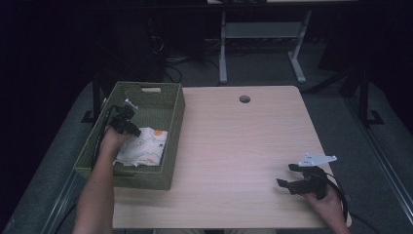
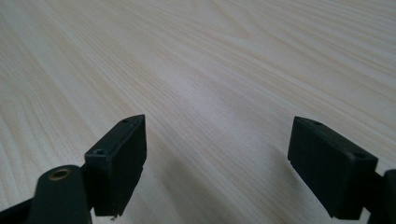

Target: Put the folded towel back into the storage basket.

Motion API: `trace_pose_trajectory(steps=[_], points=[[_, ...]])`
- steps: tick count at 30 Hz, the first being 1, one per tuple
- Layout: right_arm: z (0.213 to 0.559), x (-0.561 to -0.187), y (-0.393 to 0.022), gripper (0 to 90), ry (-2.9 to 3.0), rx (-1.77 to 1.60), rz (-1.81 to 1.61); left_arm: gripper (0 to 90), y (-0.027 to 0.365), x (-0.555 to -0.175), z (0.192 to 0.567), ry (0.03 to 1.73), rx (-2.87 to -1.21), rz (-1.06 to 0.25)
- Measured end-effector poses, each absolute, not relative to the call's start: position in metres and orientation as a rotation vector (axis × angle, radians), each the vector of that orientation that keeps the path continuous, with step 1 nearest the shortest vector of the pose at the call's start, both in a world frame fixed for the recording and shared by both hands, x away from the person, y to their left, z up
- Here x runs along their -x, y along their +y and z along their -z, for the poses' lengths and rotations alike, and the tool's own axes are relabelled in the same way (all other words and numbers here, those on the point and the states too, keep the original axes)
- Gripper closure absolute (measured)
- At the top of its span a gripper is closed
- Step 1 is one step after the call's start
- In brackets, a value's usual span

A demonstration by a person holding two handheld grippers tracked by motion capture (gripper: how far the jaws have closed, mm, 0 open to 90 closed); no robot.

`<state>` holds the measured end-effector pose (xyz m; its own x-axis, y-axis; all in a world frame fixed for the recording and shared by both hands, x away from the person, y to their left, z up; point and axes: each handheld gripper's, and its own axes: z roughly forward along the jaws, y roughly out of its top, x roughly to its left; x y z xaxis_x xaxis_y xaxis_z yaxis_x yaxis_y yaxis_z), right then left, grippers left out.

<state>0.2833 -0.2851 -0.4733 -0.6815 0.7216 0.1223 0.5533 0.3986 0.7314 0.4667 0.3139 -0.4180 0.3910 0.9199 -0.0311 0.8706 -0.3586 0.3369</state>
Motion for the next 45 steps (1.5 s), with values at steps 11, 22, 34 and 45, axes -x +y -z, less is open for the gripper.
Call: trace_pose_trajectory(steps=[11, 22, 34, 45], points=[[0.473, -0.281, -0.283, 19.2, 2.445, -1.116, -1.159, 76.0, 0.31, -0.455, 0.395, 1.492, -2.243, -0.195], [0.47, -0.28, -0.283, 19.2, 2.45, -1.091, -1.174, 70.1, 0.317, -0.434, 0.388, 1.488, -2.065, -0.164], [0.469, -0.282, -0.276, 19.0, 2.457, -1.075, -1.171, 61.5, 0.329, -0.405, 0.371, 1.436, -1.937, -0.16], [0.465, -0.279, -0.276, 18.5, 2.442, -1.071, -1.181, 54.6, 0.313, -0.375, 0.344, 1.274, -1.821, -0.176]])
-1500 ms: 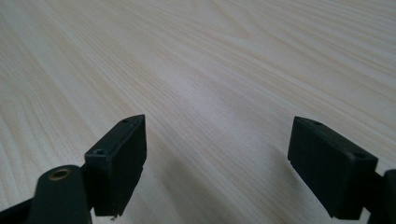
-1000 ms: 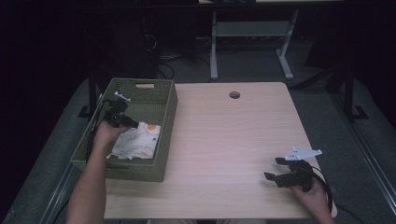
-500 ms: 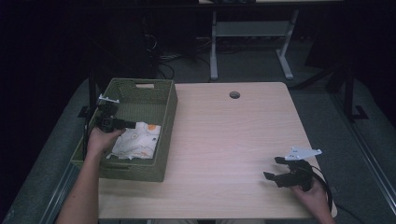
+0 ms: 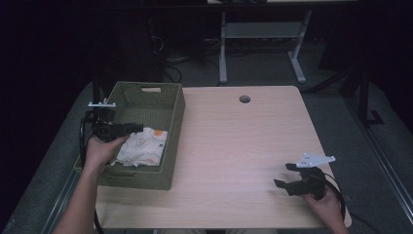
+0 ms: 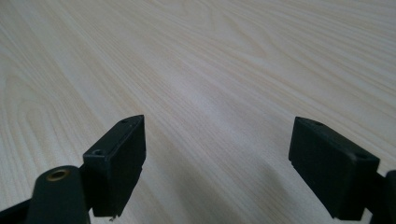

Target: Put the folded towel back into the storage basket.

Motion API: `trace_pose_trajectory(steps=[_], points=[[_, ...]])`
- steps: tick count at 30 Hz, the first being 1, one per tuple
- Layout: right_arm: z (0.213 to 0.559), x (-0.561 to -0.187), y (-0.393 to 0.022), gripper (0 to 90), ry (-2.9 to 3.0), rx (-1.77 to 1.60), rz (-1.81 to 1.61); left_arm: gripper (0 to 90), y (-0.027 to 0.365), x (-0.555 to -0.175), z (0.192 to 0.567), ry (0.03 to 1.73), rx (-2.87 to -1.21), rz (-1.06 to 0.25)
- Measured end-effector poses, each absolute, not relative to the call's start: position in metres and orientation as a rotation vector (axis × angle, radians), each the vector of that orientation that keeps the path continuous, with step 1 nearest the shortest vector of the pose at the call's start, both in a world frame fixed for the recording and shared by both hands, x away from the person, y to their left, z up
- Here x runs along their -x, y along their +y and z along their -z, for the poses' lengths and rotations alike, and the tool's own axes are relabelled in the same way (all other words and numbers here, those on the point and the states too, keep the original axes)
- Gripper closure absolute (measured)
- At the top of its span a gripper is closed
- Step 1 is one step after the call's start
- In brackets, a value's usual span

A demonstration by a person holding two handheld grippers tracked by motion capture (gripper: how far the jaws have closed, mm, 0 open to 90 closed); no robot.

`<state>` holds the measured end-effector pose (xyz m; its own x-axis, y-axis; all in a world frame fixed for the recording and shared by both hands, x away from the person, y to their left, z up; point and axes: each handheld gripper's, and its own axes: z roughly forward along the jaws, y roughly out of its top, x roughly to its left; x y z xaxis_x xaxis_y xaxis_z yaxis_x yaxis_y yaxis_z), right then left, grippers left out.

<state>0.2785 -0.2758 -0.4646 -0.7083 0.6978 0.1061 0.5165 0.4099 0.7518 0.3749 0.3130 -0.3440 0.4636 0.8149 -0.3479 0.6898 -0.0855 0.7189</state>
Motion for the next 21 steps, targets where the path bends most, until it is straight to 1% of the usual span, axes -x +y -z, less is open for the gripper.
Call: trace_pose_trajectory(steps=[11, 21], points=[[0.461, -0.277, -0.28, 18.5, 2.42, -1.071, -1.195, 52.7, 0.281, -0.348, 0.336, 1.127, -1.789, -0.148], [0.46, -0.276, -0.281, 18.5, 2.411, -1.073, -1.202, 52.1, 0.268, -0.336, 0.341, 1.082, -1.787, -0.138]])
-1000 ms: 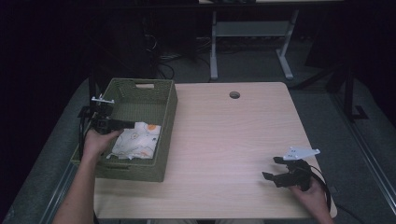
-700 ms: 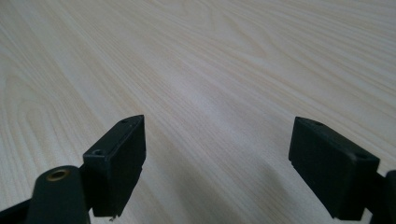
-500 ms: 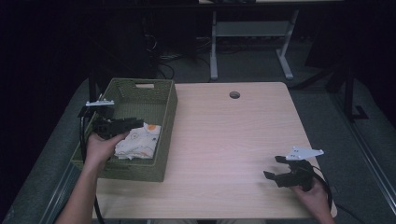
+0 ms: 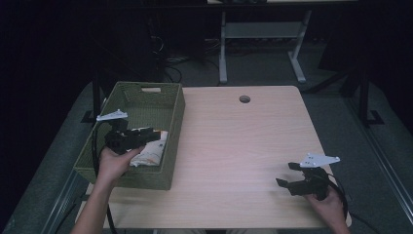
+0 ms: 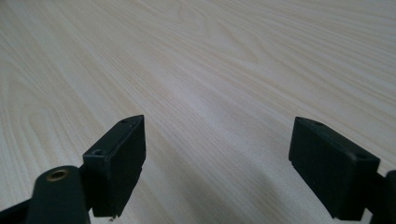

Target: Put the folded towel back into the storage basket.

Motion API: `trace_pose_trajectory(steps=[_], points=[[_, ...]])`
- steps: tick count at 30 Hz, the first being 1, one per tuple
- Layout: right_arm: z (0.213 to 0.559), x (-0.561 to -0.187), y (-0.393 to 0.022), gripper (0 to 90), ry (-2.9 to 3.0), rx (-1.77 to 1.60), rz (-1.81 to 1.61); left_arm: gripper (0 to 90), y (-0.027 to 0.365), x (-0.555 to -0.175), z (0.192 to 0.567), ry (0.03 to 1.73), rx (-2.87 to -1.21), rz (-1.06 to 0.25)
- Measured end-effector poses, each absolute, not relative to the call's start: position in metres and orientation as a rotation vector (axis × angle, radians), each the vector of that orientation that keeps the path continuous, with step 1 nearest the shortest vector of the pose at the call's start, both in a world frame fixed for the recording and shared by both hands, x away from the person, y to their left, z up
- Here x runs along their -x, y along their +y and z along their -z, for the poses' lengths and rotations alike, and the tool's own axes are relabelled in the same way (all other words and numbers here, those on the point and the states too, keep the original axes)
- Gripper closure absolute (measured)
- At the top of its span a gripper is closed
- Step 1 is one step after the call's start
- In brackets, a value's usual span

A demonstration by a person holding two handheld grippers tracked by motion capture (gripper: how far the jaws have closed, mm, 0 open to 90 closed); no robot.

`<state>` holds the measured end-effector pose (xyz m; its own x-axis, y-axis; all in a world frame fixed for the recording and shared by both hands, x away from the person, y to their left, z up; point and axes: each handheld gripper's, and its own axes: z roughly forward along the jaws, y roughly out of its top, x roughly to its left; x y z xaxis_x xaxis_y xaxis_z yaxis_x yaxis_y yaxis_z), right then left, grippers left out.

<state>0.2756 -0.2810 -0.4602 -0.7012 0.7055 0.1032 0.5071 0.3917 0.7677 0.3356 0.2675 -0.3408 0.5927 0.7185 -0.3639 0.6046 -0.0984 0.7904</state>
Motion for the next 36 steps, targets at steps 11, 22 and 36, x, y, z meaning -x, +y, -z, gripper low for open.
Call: trace_pose_trajectory(steps=[11, 22, 36], points=[[0.458, -0.274, -0.283, 18.4, 2.4, -1.072, -1.207, 51.1, 0.248, -0.326, 0.336, 1.007, -1.768, -0.118], [0.456, -0.273, -0.284, 18.2, 2.394, -1.064, -1.211, 50.3, 0.224, -0.317, 0.334, 0.94, -1.797, -0.102], [0.454, -0.272, -0.286, 18.1, 2.387, -1.073, -1.214, 50.3, 0.173, -0.303, 0.331, 0.831, -1.836, -0.069]])
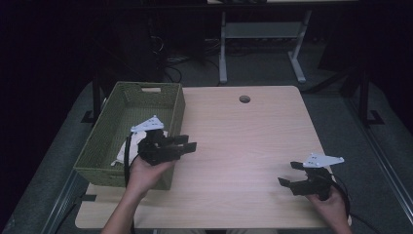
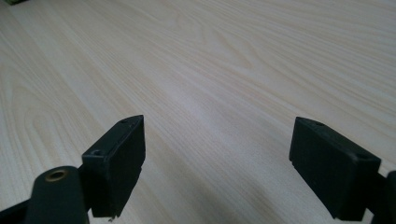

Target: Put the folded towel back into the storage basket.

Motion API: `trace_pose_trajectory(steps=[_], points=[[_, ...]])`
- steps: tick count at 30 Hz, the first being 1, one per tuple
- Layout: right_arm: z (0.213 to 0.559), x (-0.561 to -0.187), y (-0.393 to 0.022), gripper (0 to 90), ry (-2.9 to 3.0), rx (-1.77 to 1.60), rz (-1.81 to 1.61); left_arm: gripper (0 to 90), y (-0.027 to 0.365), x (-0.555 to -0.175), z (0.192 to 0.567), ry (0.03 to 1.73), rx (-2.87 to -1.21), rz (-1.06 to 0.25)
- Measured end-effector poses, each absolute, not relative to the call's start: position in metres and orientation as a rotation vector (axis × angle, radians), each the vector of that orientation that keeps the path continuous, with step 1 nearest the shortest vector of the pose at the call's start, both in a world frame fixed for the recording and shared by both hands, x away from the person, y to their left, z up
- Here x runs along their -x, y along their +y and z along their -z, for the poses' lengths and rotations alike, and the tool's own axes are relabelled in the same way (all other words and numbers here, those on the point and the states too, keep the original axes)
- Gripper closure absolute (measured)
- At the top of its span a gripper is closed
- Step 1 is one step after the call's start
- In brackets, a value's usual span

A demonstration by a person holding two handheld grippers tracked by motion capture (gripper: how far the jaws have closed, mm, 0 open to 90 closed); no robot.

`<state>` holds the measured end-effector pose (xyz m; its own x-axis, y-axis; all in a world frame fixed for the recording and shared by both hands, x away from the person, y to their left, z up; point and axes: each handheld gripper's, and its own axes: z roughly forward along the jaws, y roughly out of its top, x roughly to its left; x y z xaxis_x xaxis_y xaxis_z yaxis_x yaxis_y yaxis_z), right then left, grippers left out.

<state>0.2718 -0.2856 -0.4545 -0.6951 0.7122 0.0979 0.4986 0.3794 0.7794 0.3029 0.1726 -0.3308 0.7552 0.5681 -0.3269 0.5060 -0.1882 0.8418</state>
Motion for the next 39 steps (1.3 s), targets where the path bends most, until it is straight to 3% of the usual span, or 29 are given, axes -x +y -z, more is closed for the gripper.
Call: trace_pose_trajectory(steps=[22, 39], points=[[0.455, -0.272, -0.29, 17.9, 2.379, -1.08, -1.216, 46.5, 0.105, -0.292, 0.338, 0.757, -1.857, -0.023], [0.453, -0.27, -0.293, 17.9, 2.369, -1.068, -1.214, 44.1, 0.062, -0.277, 0.364, 0.733, -1.886, 0.003]])
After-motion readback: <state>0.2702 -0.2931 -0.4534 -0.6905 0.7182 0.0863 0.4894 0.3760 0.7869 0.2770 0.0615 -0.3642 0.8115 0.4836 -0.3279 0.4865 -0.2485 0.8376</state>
